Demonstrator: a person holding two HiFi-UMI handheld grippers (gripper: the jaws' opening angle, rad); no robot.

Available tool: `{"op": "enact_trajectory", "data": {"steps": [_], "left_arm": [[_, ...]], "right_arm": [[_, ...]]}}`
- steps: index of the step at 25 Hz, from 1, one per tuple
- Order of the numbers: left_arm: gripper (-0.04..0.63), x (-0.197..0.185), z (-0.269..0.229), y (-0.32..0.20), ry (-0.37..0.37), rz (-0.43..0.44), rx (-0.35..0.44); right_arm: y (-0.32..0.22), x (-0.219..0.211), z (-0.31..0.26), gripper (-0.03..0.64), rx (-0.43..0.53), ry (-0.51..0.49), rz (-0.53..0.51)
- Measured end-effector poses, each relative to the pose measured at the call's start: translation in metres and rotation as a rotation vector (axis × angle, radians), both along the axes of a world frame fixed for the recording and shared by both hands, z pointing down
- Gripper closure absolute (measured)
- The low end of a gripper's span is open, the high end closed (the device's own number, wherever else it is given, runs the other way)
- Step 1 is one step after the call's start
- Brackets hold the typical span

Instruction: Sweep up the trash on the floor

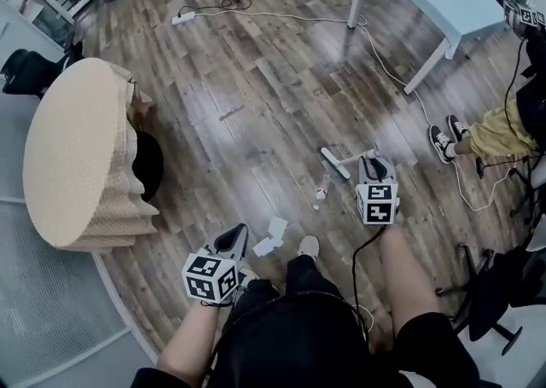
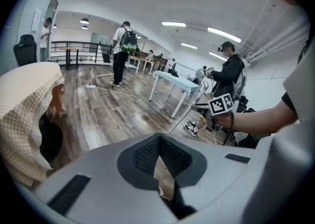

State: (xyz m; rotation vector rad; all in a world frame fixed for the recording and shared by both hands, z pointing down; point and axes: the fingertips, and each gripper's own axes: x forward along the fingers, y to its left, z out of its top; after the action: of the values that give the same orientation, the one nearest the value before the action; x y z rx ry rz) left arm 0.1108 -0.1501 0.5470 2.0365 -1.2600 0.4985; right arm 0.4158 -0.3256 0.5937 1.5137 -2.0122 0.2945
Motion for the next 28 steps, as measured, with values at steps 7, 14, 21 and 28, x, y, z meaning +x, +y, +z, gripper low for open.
{"op": "enact_trajectory", "data": {"steps": [7,14,21,28], "left_arm": [[0.598,-0.027,-0.002,0.025,0.010,-0.070,-0.004],[0.598,-0.054,-0.006,0.057,0.048,-0.052,0.024],[0.598,-0.095,-0.005,0.100,0.072,-0.031,0.034],[0.598,-0.129,-0.013,0.128,0.082,-0.040,0.060]], "right_arm": [[0.032,-0.045,0.012,0.533,-0.045,0.034,-0.081],[0.084,-0.091,0.009,0.532,-0.087,0.024,-0.040],[0.137,-0.153,0.002,0.532,-0.114,-0.010,-0.030],[0.183,-0.208,-0.006,0.532,-0.123,-0.056,-0.064]]}}
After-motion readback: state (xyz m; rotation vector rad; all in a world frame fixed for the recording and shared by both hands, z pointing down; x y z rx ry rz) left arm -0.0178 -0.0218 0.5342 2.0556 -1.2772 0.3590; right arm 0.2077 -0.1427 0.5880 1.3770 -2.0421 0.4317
